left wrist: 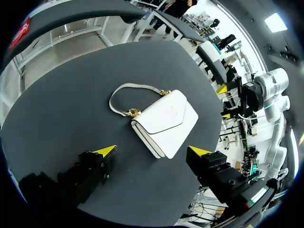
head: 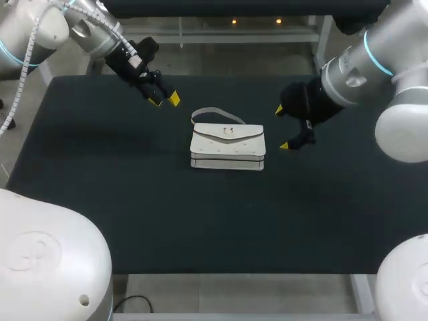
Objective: Pick up the bag, open it, inspect its contents, close it, and place it on the opposite side
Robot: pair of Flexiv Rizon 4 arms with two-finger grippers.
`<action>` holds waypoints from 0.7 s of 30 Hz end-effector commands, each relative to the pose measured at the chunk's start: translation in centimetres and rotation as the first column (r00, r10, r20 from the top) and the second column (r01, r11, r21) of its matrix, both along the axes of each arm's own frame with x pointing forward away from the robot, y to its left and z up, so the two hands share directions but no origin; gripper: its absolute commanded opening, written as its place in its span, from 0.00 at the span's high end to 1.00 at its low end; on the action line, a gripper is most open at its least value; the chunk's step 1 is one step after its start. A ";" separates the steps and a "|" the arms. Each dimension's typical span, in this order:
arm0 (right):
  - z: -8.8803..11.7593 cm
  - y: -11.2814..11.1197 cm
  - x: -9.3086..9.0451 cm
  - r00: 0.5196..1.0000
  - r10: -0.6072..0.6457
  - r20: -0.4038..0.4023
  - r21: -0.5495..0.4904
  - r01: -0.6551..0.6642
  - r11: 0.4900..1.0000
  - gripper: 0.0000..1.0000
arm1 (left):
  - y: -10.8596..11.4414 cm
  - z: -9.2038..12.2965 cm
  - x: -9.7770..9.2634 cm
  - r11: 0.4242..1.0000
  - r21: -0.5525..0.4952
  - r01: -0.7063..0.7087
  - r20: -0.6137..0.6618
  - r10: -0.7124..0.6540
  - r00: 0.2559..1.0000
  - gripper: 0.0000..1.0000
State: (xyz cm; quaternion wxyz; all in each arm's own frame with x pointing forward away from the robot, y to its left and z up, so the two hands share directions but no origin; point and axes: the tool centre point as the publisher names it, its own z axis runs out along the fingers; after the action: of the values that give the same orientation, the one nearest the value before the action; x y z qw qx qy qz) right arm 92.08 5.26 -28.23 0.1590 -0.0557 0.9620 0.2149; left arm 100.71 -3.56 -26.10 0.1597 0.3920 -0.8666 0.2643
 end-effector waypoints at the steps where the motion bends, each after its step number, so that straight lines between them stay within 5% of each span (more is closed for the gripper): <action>1: -0.1 1.0 -0.5 0.992 -0.048 0.117 -0.017 0.051 0.999 0.00 | 0.0 1.1 -0.4 0.997 0.019 0.069 0.041 -0.070 0.997 0.00; 7: -0.2 2.3 -0.7 0.993 -0.036 0.110 -0.010 0.038 0.999 0.00 | 0.1 2.1 -1.1 0.972 -0.012 0.237 0.076 -0.235 0.969 0.00; 21: -0.3 2.5 -0.8 0.995 -0.036 0.096 -0.005 0.037 0.999 0.00 | 0.0 2.2 -1.2 0.969 -0.026 0.244 0.066 -0.242 0.968 0.00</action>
State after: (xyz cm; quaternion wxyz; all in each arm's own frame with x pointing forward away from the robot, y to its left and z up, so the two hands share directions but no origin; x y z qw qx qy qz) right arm 91.55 7.70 -28.35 0.2009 -0.0511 0.9562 0.2065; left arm 99.45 -3.47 -23.85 0.1696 0.2722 -0.9079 0.2700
